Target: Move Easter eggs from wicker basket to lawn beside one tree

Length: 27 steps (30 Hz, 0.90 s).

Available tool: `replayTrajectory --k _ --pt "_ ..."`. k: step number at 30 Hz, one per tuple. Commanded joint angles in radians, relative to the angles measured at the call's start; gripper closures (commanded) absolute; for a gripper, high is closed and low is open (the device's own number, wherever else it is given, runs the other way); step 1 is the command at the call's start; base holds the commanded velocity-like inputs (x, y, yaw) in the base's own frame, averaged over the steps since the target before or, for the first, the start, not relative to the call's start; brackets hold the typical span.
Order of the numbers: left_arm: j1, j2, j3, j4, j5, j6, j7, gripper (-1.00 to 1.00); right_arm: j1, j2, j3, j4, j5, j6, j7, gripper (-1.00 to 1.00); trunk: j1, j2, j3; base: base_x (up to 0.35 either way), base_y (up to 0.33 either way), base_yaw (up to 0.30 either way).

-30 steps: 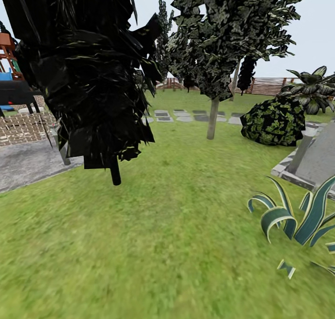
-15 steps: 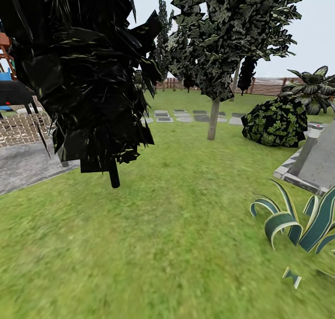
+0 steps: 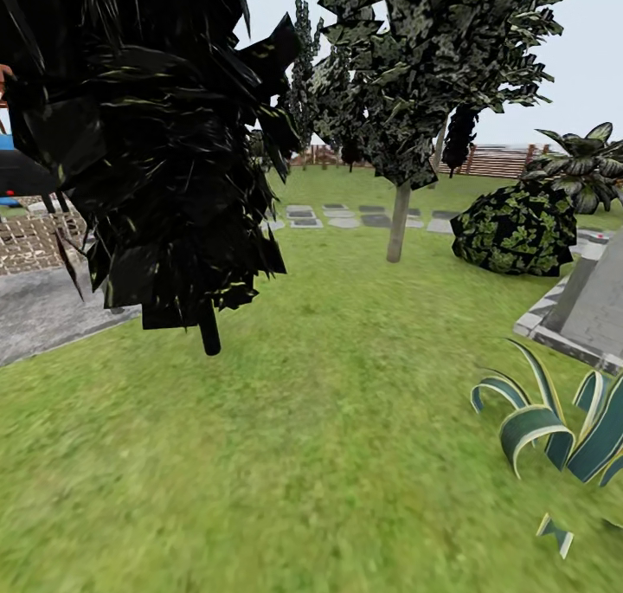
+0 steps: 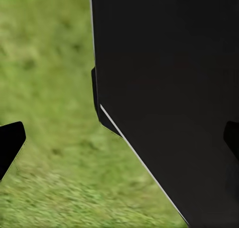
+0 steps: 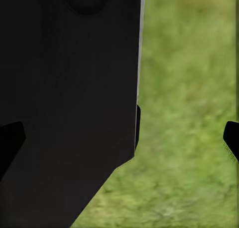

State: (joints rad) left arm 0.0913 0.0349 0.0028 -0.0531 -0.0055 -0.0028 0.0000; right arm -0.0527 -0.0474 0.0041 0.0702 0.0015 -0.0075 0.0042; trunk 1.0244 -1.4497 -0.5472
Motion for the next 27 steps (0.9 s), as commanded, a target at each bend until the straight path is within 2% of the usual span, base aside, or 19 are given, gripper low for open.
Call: replayTrajectory --k 1,17,27 --pt "0.001 0.000 0.000 -0.002 -0.001 0.000 0.000 -1.00 -0.001 0.001 0.000 0.002 0.000 0.000 0.000 -1.00 0.001 0.000 -0.001 0.330 0.000 0.000" --pt "0.001 0.000 0.000 -0.002 -0.001 0.000 0.000 -1.00 -0.001 0.000 -0.001 0.003 -0.005 -0.001 -0.001 -1.00 0.001 0.000 0.001 0.332 0.000 -0.047" --pt "0.001 0.000 0.000 -0.002 -0.001 0.000 0.000 -1.00 -0.001 0.000 -0.001 0.003 -0.006 -0.002 -0.002 -1.00 0.001 0.000 0.001 0.332 0.000 -0.279"
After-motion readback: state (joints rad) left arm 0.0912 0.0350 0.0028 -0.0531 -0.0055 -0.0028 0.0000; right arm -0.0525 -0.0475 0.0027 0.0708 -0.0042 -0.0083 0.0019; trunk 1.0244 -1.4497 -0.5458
